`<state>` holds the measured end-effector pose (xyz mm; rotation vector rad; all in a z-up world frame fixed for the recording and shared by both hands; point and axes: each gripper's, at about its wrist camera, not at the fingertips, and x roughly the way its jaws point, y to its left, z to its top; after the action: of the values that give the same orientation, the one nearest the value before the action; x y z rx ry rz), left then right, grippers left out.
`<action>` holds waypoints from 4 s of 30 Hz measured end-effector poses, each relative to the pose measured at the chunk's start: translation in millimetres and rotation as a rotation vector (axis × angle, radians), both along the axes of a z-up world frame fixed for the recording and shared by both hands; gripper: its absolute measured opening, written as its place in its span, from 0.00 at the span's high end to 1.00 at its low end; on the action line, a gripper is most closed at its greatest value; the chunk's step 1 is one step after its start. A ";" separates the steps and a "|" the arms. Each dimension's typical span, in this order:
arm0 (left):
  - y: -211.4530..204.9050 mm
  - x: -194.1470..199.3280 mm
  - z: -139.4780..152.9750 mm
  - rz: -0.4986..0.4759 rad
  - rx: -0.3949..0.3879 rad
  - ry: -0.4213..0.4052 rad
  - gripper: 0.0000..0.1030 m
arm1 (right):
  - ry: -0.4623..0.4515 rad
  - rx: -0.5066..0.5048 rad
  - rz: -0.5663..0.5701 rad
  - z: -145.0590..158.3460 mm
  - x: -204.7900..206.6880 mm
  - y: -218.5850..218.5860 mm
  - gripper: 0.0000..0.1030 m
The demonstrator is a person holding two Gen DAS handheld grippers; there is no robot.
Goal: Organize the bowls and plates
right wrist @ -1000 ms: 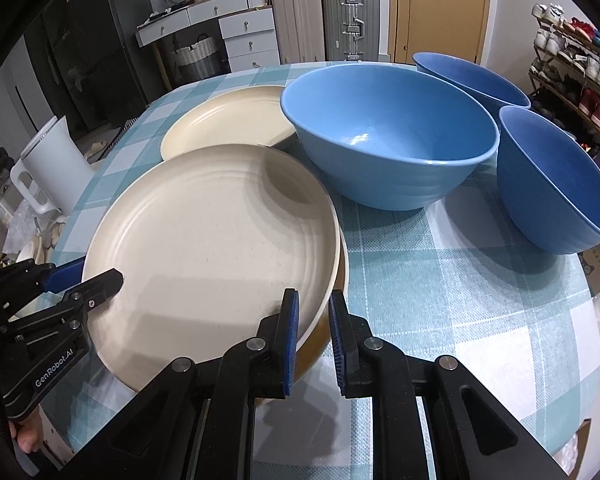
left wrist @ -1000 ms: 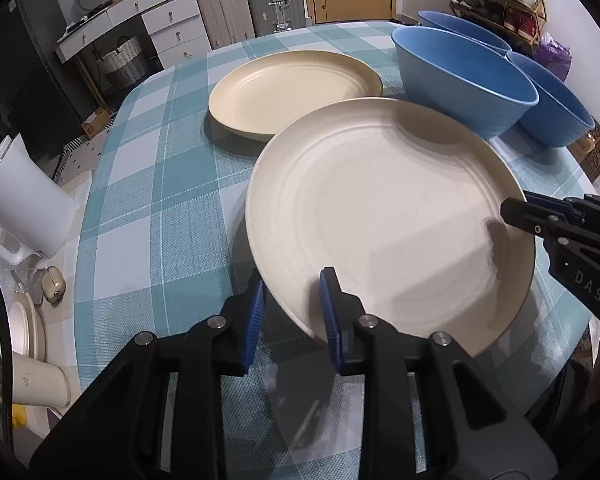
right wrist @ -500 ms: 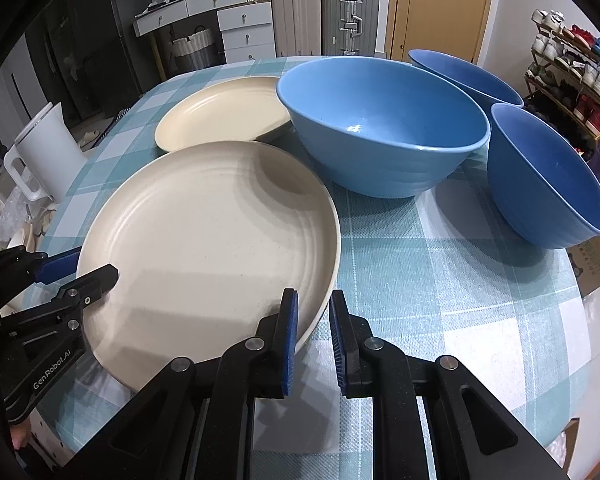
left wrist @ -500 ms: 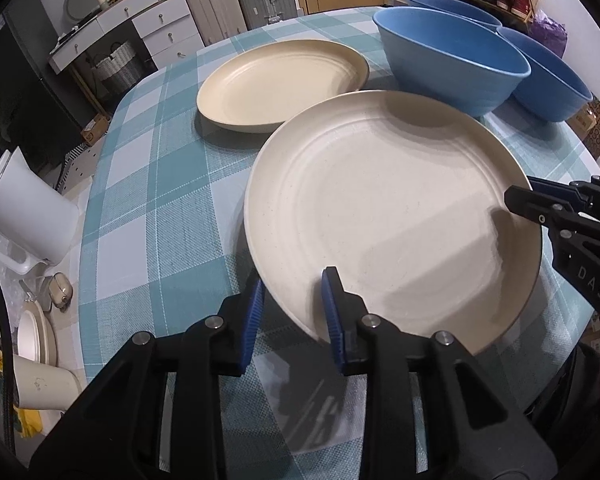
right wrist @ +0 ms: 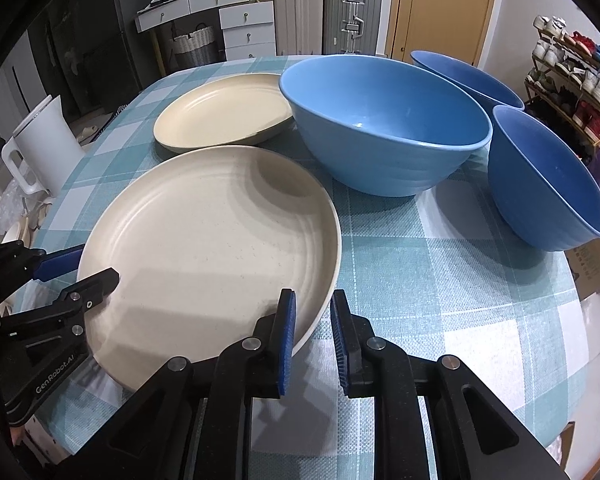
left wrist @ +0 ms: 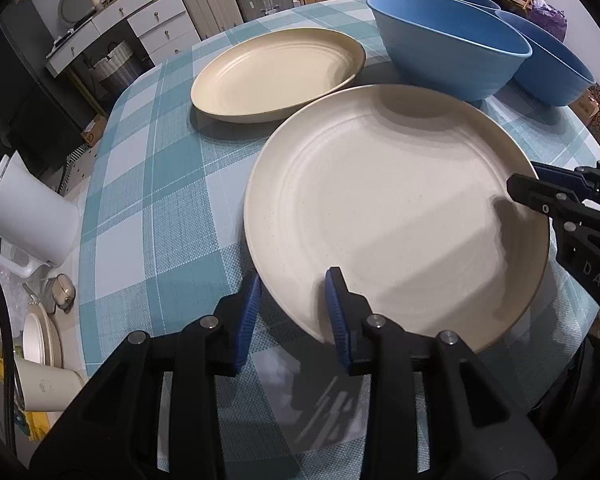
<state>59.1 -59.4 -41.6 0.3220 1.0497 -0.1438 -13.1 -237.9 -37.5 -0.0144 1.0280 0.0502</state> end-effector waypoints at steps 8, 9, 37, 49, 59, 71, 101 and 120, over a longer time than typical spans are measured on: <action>2.0 0.2 0.4 -0.006 -0.012 0.002 0.71 | -0.009 0.002 0.005 -0.6 -1.6 0.1 0.83; 3.0 0.6 0.4 -0.008 -0.017 0.003 0.71 | -0.009 0.007 0.005 -0.6 -1.5 -0.7 0.83; 53.0 -0.9 58.7 0.124 -0.268 -0.111 0.18 | -0.178 0.163 0.056 57.4 -11.3 -19.1 0.01; 53.6 -10.1 86.8 0.129 -0.373 -0.176 0.01 | -0.279 0.146 0.118 95.6 -9.9 -24.1 0.01; 59.2 6.1 109.5 0.171 -0.393 -0.214 0.01 | -0.322 0.130 0.174 131.4 5.5 -30.3 0.01; 76.4 28.0 132.1 0.205 -0.417 -0.228 0.01 | -0.345 0.096 0.235 165.8 35.9 -14.7 0.01; 93.3 101.7 140.8 0.276 -0.372 -0.215 0.01 | -0.273 0.108 0.282 189.2 131.8 -11.5 0.01; 88.6 162.8 94.9 0.341 -0.330 -0.130 0.01 | -0.093 0.126 0.308 133.5 207.5 -15.0 0.01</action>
<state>222.0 29.2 53.4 -0.1458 0.9196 0.0126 194.5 -252.9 96.0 -0.0602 0.9209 0.3912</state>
